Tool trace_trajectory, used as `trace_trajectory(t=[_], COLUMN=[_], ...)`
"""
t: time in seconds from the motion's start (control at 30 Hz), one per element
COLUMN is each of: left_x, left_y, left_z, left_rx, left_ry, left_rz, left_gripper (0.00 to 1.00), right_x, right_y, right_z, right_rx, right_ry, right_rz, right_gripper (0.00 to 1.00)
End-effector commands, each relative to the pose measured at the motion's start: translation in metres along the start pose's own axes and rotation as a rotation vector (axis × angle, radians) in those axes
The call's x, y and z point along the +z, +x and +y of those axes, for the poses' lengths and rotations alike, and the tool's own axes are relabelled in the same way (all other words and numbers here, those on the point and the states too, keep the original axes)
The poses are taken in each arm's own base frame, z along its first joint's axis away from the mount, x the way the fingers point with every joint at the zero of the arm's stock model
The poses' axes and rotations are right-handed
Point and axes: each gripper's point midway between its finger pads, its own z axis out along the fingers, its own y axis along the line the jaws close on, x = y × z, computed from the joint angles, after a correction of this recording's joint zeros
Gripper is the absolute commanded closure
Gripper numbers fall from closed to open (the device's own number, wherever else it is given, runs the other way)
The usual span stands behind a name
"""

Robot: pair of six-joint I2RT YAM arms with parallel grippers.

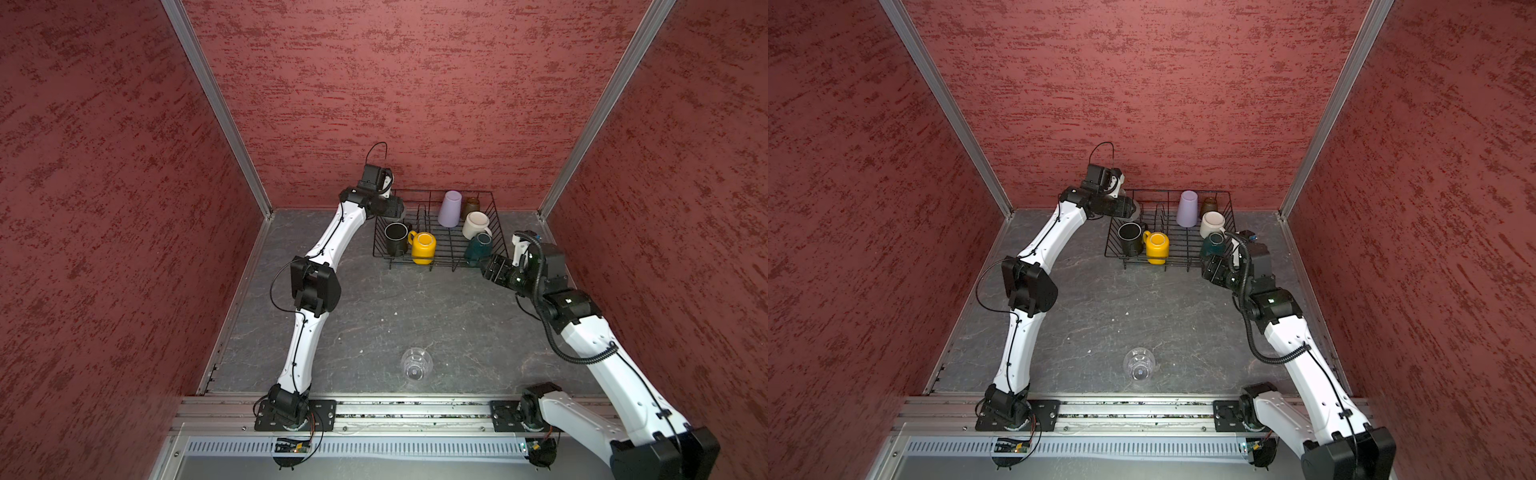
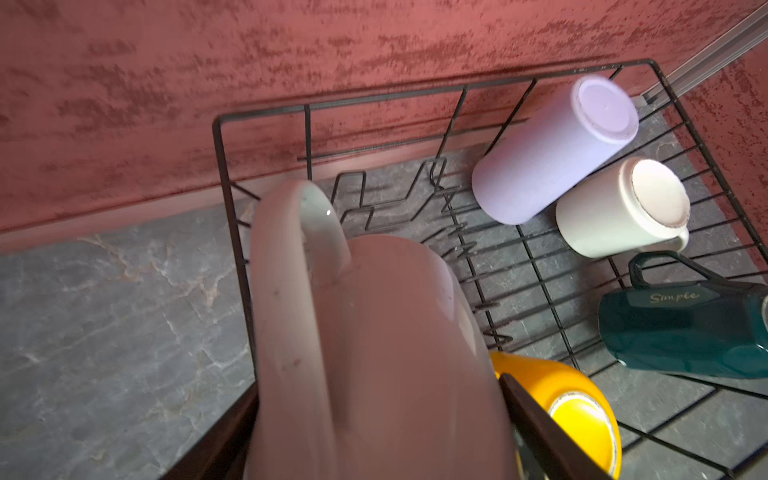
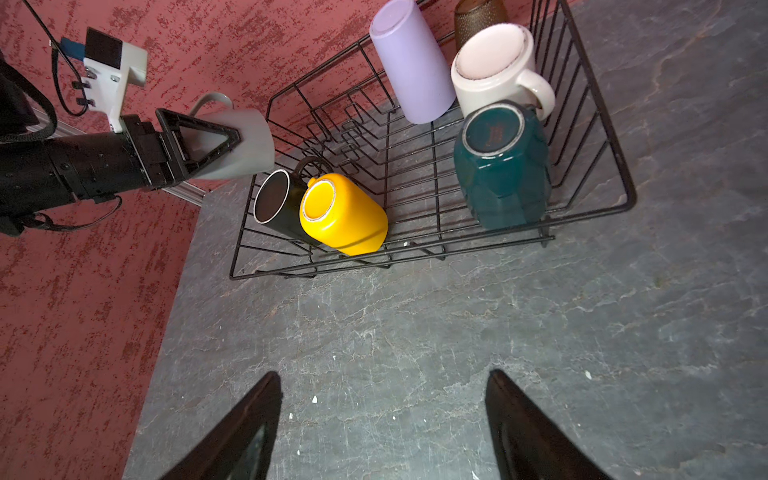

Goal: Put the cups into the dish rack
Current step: 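Open the right gripper and carry the white mug over the rack with the left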

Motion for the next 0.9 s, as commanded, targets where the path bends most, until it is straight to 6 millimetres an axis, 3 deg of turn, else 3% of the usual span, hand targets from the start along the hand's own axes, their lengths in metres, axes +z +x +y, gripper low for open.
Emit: trace_trajectory(t=[0.0,0.27,0.87], left_x=[0.006,0.01,0.043], left_y=[-0.025,-0.03,-0.002], left_z=[-0.005,-0.01,-0.017], left_rx=[0.05,0.068,0.12], left_ry=[-0.007,0.015,0.039], left_rz=[-0.103,-0.131,-0.049], left_gripper=[1.0,1.0,1.0], right_x=[-0.005,-0.007,-0.005], right_y=[0.006,0.008,0.018], right_z=[-0.002,-0.002,-0.004], right_rx=[0.03,0.036,0.064], right_ry=[-0.007,-0.008,-0.026], right_rz=[0.011,0.014,0.035], right_gripper=[0.22,0.22,0.23])
